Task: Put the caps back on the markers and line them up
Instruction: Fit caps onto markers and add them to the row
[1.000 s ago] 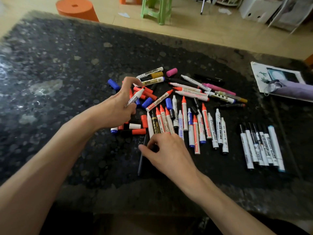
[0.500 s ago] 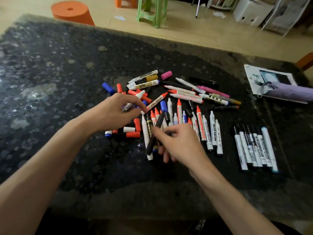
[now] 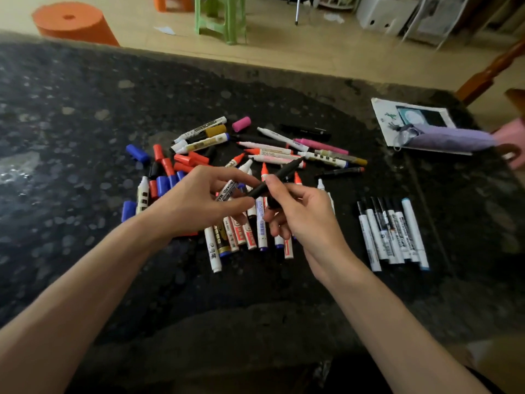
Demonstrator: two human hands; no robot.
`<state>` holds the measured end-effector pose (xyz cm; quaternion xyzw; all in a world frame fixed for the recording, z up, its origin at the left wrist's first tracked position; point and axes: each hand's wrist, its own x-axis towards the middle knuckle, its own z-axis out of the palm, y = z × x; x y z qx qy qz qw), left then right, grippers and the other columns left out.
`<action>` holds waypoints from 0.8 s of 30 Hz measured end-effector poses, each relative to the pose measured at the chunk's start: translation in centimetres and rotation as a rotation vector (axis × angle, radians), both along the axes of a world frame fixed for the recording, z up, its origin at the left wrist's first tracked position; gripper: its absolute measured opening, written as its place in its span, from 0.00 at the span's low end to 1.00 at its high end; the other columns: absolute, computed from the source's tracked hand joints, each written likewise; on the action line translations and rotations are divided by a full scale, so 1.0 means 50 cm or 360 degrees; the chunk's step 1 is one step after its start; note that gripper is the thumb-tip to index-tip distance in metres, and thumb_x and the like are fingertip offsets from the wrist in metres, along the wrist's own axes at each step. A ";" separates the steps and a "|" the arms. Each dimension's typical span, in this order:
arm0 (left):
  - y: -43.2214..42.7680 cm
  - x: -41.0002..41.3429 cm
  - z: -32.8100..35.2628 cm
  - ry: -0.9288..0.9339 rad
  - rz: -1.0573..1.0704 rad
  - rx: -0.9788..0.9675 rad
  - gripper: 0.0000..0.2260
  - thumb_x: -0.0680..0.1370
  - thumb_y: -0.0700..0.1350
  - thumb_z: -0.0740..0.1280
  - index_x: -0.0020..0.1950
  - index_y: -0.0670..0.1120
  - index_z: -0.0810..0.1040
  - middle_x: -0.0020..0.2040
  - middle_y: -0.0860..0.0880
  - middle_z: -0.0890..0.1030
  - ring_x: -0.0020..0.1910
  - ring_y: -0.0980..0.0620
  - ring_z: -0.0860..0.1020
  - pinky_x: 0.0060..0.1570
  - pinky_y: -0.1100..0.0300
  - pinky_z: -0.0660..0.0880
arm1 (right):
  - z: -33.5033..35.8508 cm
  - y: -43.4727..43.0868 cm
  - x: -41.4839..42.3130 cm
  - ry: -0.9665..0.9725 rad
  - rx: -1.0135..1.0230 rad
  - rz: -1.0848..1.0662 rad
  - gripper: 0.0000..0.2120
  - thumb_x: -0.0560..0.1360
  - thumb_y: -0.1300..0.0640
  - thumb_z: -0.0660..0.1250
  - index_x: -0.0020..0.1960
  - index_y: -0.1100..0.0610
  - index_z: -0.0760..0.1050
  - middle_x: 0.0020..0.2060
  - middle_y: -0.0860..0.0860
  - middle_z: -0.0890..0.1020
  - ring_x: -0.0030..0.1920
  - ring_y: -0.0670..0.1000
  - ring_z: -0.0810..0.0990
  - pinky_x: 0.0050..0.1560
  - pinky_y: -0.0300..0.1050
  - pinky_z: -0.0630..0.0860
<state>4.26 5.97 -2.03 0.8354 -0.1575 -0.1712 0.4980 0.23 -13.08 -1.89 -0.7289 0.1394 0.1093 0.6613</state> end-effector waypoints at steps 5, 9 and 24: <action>0.005 0.009 -0.012 -0.0048 0.0100 -0.0020 0.12 0.82 0.44 0.67 0.57 0.62 0.81 0.38 0.57 0.84 0.35 0.61 0.81 0.40 0.61 0.72 | -0.001 -0.046 0.010 -0.0180 -0.0076 -0.0181 0.15 0.85 0.46 0.61 0.53 0.54 0.81 0.35 0.51 0.77 0.32 0.46 0.74 0.29 0.37 0.69; 0.011 0.014 -0.021 -0.0056 0.0091 -0.0032 0.14 0.83 0.44 0.65 0.58 0.64 0.80 0.38 0.61 0.83 0.35 0.62 0.79 0.39 0.64 0.72 | 0.001 -0.088 0.016 -0.0155 -0.0130 -0.0200 0.10 0.87 0.52 0.59 0.57 0.51 0.79 0.38 0.48 0.75 0.38 0.48 0.75 0.37 0.44 0.72; 0.012 0.012 -0.017 -0.0169 -0.0092 0.0191 0.14 0.82 0.47 0.65 0.62 0.66 0.80 0.35 0.57 0.80 0.29 0.51 0.72 0.32 0.49 0.71 | -0.006 -0.132 -0.004 -0.0525 -0.0188 -0.0060 0.11 0.78 0.61 0.74 0.59 0.54 0.82 0.47 0.52 0.88 0.45 0.51 0.88 0.47 0.38 0.79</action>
